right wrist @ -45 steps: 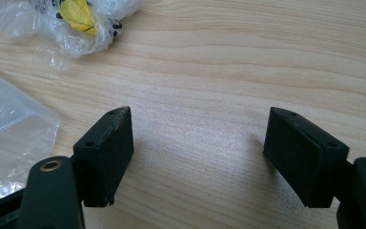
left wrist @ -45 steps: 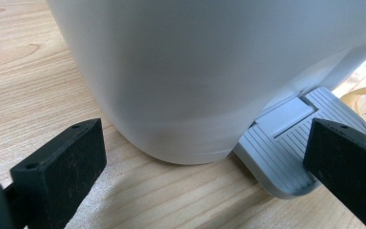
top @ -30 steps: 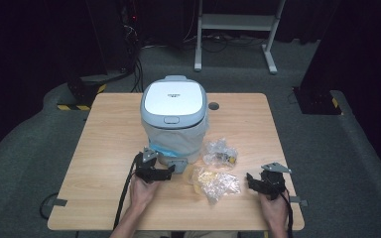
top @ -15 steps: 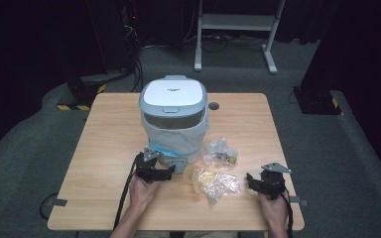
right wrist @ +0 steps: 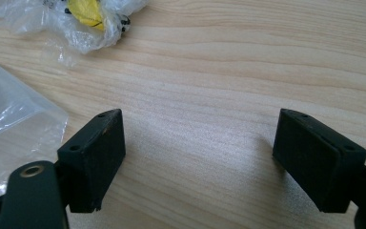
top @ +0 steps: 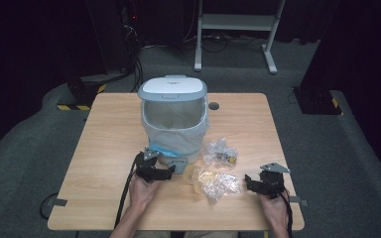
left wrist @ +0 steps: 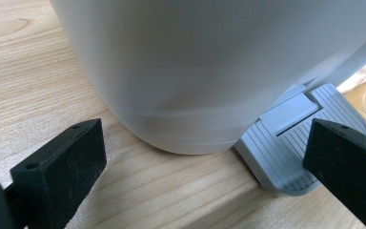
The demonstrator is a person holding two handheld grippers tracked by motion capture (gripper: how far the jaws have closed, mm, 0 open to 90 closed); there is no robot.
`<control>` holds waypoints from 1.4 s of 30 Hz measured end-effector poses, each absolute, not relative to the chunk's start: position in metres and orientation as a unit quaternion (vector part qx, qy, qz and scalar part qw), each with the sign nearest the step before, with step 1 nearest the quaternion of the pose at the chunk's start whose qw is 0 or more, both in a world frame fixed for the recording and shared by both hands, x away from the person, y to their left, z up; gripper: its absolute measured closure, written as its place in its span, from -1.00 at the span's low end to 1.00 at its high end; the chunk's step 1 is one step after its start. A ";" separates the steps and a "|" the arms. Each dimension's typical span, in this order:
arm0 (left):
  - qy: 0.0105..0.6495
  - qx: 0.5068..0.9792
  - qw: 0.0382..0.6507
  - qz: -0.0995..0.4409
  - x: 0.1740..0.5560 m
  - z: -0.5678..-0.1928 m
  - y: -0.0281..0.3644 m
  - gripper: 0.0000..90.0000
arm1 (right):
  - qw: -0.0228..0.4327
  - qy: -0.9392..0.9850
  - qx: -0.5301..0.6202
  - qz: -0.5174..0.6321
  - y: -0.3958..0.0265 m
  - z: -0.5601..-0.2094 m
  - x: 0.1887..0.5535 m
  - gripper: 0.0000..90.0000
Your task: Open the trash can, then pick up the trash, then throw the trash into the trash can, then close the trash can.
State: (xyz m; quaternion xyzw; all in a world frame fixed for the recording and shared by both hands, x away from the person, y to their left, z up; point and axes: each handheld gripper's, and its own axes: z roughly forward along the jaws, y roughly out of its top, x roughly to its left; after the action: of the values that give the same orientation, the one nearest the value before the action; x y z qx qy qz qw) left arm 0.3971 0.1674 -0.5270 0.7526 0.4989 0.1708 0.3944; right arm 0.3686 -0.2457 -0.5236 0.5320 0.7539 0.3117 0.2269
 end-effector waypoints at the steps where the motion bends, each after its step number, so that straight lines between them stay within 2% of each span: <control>1: 0.498 0.754 0.392 0.172 0.397 -0.527 0.168 -0.98 | 0.226 0.753 0.533 0.312 -0.246 -0.524 0.369 -0.62; 8: 0.502 0.758 0.382 0.165 0.399 -0.528 0.166 -0.98 | 0.237 0.737 0.522 0.358 -0.244 -0.515 0.361 -0.59; 17: 0.503 0.760 0.378 0.163 0.400 -0.528 0.166 -0.98 | 0.228 0.743 0.494 0.389 -0.235 -0.506 0.360 -0.59; 42: 0.503 0.760 0.377 0.163 0.400 -0.528 0.166 -0.98 | 0.217 0.768 0.447 0.404 -0.198 -0.492 0.389 -0.54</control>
State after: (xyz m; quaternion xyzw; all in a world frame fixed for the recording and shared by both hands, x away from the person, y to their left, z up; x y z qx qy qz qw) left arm 0.4001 0.1657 -0.5279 0.7604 0.5026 0.1632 0.3774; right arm 0.3887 -0.1977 -0.4922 0.4471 0.7681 0.4037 0.2170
